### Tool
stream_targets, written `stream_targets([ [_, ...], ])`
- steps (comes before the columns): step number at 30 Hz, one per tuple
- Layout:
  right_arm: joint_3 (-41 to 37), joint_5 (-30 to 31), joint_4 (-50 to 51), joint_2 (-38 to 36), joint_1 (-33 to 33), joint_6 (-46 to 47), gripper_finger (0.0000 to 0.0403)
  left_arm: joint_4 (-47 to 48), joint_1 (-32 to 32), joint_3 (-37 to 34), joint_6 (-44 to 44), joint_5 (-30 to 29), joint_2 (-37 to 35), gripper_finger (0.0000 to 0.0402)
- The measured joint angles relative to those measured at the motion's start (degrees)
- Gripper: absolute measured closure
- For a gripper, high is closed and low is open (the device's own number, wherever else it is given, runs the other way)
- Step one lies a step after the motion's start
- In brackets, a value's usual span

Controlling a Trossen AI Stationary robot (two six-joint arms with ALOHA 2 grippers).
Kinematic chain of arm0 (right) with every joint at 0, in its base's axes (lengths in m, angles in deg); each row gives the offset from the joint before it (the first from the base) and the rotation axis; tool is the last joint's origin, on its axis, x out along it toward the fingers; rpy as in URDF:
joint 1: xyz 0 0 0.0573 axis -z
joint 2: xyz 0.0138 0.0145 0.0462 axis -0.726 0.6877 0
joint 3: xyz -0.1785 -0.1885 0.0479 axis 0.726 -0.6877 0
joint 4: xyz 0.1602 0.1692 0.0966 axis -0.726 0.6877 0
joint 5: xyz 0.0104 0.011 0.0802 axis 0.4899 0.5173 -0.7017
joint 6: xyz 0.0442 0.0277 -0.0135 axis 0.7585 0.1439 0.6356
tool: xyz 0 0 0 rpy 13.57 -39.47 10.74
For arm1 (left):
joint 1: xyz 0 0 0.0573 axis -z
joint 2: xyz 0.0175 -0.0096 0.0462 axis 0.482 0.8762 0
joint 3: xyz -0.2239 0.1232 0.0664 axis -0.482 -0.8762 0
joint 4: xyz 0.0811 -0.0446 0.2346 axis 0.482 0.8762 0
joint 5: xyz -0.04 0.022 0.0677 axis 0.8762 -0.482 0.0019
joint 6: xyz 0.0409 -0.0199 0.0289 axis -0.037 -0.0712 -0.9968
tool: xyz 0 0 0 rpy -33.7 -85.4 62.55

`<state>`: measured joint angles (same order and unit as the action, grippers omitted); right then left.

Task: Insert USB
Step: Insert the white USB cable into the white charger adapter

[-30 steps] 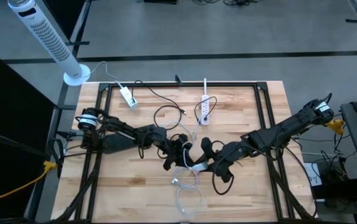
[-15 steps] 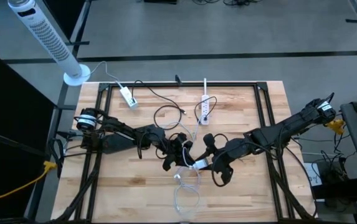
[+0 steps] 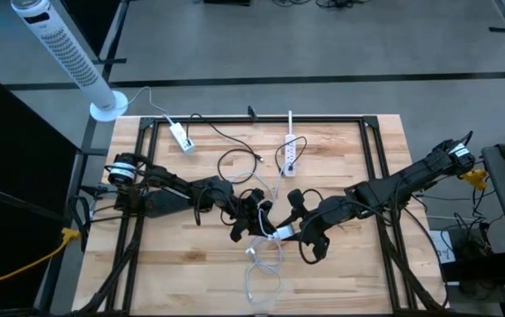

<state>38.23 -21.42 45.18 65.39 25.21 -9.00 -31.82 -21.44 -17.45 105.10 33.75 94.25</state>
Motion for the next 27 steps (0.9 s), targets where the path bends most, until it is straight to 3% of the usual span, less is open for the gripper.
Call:
stream_targets([
  [19, 0.0, 0.2, 4.5, 0.0, 0.1, -4.1, 0.0262, 3.5, 0.1, -0.1, -1.1, -7.7, 0.0, 0.0383],
  [27, -0.3, 4.1, 9.1, -1.4, 0.1, -3.8, 0.0262, 16.6, 0.6, 0.1, -8.9, -9.3, 0.4, 0.0383],
])
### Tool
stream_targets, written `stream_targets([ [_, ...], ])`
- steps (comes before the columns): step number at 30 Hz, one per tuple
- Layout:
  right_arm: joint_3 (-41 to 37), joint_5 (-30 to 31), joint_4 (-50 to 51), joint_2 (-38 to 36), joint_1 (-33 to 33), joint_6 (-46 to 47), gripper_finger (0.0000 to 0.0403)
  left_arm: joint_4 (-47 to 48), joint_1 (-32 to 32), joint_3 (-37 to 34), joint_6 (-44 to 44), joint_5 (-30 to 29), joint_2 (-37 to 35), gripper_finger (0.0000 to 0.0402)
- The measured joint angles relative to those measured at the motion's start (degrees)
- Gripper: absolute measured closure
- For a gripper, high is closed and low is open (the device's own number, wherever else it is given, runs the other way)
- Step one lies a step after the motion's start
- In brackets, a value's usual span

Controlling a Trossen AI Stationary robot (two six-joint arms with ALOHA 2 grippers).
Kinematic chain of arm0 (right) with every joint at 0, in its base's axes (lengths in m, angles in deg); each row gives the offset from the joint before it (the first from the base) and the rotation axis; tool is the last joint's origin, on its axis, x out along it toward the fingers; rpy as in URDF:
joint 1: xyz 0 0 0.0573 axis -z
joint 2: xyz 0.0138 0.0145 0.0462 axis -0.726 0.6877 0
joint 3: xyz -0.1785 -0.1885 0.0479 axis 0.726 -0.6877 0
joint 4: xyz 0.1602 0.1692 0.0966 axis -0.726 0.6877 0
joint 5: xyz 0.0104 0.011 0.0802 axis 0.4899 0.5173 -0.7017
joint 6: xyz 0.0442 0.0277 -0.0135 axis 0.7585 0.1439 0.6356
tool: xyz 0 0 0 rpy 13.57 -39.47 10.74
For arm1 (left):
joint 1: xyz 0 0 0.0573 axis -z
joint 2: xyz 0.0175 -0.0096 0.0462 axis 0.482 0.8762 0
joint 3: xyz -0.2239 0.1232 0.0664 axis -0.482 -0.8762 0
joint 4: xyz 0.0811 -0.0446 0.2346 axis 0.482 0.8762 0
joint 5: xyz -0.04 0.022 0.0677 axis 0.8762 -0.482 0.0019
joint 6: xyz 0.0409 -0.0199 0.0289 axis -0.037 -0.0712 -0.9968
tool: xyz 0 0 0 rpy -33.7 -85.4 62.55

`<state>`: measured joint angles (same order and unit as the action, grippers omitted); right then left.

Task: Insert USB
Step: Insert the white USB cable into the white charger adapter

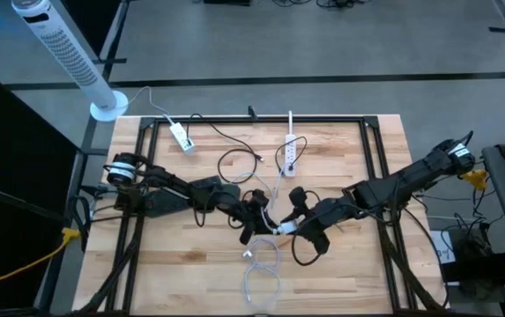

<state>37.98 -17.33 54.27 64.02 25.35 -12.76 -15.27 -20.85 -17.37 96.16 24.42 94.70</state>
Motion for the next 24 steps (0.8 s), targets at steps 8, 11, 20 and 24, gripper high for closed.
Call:
stream_targets([
  [8, -0.2, 2.9, 6.1, -0.1, 0.6, 5.9, 0.0262, 6.8, 0.1, -0.1, -7.4, -0.4, 1.8, 0.0383],
  [11, -1.6, 2.7, 7.0, 0.0, 0.6, 7.3, 0.0262, 6.9, 0.1, -0.1, -7.5, -1.0, 4.1, 0.0383],
  [20, -9.7, 6.6, 2.7, -0.1, 0.7, 11.2, 0.0262, 6.2, 0.1, 3.2, -8.9, -4.7, 13.0, 0.0383],
  [24, -12.1, 6.8, 2.6, 0.0, 0.6, 14.2, 0.0262, 6.7, 0.1, 4.3, -9.7, -4.8, 14.0, 0.0377],
])
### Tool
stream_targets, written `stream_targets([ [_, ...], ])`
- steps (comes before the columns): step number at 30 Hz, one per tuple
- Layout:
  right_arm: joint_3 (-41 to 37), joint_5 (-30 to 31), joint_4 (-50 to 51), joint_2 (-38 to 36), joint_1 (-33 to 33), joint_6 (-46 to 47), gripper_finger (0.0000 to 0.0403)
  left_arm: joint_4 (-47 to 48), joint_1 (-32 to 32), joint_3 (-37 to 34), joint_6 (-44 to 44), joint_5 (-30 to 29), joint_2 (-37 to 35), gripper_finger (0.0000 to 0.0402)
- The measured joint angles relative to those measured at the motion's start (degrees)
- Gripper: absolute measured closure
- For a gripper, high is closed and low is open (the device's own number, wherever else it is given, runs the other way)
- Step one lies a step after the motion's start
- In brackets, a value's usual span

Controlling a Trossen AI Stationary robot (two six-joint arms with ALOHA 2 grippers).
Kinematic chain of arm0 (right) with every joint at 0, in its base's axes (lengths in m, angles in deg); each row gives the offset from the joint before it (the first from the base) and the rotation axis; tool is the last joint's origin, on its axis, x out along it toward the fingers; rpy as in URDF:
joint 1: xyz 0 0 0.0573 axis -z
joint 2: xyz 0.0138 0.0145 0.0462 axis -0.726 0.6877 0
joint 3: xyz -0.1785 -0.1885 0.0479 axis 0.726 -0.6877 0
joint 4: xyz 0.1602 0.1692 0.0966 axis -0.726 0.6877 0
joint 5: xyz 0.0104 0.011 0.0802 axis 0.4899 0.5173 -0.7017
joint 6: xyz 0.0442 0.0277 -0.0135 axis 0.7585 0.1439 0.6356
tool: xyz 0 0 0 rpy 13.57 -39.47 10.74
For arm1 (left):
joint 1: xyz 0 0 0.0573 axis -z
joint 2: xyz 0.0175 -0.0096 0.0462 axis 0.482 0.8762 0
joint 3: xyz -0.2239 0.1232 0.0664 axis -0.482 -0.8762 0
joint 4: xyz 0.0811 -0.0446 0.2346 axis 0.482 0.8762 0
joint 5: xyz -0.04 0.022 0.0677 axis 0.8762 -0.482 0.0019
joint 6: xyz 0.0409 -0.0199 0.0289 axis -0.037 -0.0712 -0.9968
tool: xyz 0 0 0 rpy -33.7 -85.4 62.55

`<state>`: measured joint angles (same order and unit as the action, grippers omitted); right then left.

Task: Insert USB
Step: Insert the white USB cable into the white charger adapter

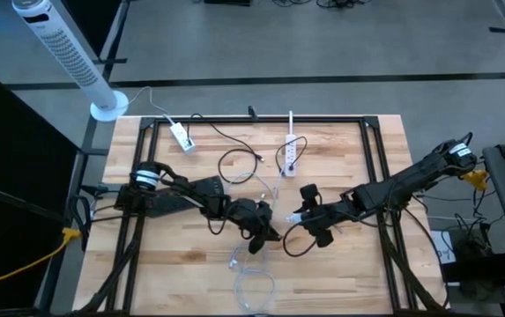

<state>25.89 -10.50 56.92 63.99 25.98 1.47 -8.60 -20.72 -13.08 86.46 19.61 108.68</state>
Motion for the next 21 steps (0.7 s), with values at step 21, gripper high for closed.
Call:
stream_targets([
  [21, -0.6, 0.3, -0.3, 0.3, 0.0, 1.0, 0.0262, 5.4, 2.7, 0.2, -24.8, -9.3, -3.9, 0.0223],
])
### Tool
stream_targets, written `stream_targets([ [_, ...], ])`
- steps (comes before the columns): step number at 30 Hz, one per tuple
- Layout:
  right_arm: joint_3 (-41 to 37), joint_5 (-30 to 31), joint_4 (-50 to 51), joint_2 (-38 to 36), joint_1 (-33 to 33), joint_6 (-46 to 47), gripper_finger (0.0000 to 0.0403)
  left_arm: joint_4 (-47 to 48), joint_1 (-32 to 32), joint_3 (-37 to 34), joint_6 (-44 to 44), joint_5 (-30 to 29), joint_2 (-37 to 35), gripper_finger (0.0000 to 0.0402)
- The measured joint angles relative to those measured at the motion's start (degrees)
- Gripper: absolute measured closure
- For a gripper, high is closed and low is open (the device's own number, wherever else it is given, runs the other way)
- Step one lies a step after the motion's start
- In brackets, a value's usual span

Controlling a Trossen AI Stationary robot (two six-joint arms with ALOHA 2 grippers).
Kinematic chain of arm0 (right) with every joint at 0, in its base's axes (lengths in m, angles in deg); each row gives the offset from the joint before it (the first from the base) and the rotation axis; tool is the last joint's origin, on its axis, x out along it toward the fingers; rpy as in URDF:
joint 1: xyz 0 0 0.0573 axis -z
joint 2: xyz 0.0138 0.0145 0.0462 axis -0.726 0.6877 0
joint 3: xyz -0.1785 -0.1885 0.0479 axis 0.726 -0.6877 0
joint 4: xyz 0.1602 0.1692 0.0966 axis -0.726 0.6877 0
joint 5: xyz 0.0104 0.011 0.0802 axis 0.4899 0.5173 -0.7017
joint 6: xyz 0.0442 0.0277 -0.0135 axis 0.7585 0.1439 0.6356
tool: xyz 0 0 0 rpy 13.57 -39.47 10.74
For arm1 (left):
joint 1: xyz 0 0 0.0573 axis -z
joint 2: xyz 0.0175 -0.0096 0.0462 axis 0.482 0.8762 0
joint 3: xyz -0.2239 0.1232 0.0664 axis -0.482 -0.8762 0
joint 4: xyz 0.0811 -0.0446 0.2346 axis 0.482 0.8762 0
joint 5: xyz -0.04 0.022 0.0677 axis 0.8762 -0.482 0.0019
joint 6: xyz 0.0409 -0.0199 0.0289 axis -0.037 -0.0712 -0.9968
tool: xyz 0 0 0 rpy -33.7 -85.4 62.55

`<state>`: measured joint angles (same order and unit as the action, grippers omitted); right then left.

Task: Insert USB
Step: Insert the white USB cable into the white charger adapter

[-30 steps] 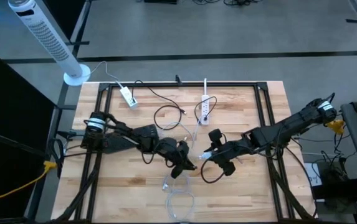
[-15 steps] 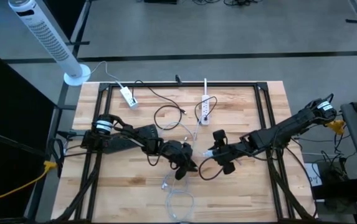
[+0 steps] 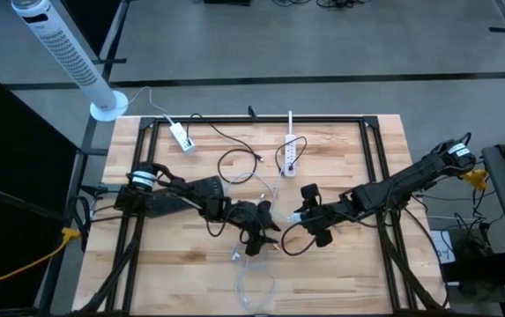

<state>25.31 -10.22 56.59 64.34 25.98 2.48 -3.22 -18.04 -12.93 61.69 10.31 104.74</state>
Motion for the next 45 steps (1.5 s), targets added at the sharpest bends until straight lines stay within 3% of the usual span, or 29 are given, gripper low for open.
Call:
stream_targets([
  [7, 0.0, 0.2, -0.8, -0.1, 0.5, -2.0, 0.0262, 12.2, 4.2, 0.0, -8.1, -10.7, -7.5, 0.0257],
  [12, 0.0, 0.1, -2.6, -0.1, 1.7, -3.0, 0.0262, 28.1, 6.4, 0.1, -6.7, -17.9, -15.2, 0.0282],
  [16, 0.0, 0.0, -2.7, -0.1, 2.6, -3.5, 0.0262, 34.5, 7.5, 0.1, -4.2, -20.6, -19.6, 0.0296],
  [20, 0.0, -0.1, -2.9, -0.1, 3.1, -3.4, 0.0262, 34.1, 8.5, 0.1, -5.0, -20.7, -19.8, 0.0297],
  [25, 0.0, -0.1, -3.7, 0.1, 3.2, -2.3, 0.0262, 30.6, 10.2, 0.0, -9.6, -19.0, -14.9, 0.0296],
  [32, 0.1, -0.3, -5.3, 0.7, 3.1, -1.4, 0.0262, 22.5, 9.3, 0.0, -9.3, -18.9, -8.9, 0.0314],
  [45, 0.1, -0.3, -5.7, 0.7, 3.1, 2.0, 0.0262, 20.8, 8.0, 0.3, -8.4, -15.8, -3.3, 0.0338],
])
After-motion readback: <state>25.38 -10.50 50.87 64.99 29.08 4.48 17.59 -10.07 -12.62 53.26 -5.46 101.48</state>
